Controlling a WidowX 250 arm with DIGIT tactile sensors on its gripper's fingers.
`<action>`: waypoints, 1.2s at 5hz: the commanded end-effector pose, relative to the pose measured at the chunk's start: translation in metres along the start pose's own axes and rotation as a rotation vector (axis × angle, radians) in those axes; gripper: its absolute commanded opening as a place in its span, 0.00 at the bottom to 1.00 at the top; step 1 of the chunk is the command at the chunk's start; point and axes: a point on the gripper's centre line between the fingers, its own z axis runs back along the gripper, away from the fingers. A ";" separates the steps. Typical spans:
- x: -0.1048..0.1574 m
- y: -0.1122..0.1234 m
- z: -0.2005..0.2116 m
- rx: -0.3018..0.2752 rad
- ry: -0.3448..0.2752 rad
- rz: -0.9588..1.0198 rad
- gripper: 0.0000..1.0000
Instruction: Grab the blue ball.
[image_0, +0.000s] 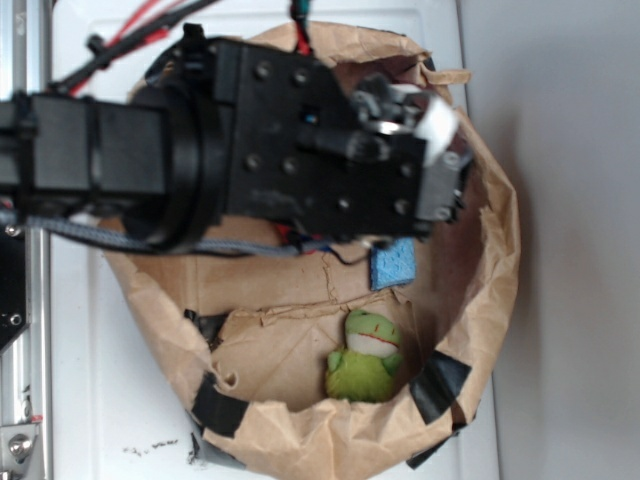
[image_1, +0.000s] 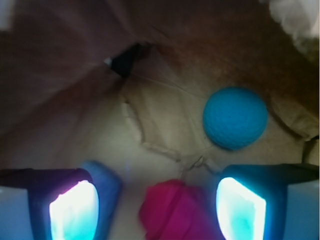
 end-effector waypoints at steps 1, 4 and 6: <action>0.020 0.036 -0.002 -0.028 -0.041 -0.014 1.00; 0.020 0.023 -0.048 0.017 -0.132 0.017 0.00; 0.018 0.021 -0.036 0.004 -0.109 0.002 0.00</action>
